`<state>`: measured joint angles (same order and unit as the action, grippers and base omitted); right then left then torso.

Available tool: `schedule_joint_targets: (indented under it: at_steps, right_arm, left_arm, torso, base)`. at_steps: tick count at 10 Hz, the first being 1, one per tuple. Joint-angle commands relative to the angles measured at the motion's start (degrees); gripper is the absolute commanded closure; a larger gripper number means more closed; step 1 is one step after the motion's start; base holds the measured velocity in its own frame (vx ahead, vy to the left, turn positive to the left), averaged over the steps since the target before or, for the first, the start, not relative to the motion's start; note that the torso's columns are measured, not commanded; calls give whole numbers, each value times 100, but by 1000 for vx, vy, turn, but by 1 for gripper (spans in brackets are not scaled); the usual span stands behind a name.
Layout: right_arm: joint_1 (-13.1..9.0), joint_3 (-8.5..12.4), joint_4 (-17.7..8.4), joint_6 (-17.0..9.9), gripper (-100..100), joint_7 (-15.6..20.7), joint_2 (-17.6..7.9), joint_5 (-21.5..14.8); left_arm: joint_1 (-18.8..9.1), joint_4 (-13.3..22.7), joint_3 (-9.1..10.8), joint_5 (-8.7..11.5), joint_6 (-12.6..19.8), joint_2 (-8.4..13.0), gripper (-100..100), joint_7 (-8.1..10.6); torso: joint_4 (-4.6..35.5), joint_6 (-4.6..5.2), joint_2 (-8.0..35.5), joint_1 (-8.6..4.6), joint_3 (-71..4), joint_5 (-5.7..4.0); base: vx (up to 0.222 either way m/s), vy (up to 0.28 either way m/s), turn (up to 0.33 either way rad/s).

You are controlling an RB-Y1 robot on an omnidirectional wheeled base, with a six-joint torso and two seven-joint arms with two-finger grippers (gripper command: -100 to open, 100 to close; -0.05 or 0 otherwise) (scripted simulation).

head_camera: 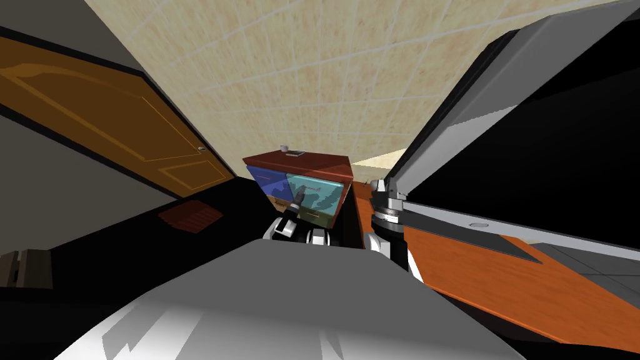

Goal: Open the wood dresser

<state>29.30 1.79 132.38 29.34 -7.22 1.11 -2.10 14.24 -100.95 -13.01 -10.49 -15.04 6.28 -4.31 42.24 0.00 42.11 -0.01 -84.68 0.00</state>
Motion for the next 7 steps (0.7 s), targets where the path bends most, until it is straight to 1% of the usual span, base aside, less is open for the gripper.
schedule_joint_targets:
  at_steps: [1, 2, 4, 7]
  right_arm:
    - [-1, 0, 0, 0, 0, 0, 0, 0]
    - [-4, -1, -1, -1, 0, 0, 0, 0]
    - [-5, -1, -1, -1, 0, 0, 0, 0]
    - [-4, 0, -1, -1, 0, 0, 0, 0]
  left_arm:
    - [-264, 205, 210, 39, 71, 4, -100, 23]
    - [-392, 308, 316, 58, 97, 7, -100, 34]
    - [-649, 515, 527, 97, 150, 13, -100, 56]
    - [-1034, 825, 844, 155, 229, 21, -100, 89]
  torso:
    - [12, -1, 49, 5, 29, 1]
    - [23, 4, 81, 4, 51, 1]
    - [15, -1, 49, 1, 31, 0]
    - [-1, -1, 2, 9, 0, 2]
  base:
    - [-26, -7, -155]
    - [-82, -10, -208]
    - [-85, -13, -133]
    - [-54, 11, -87]
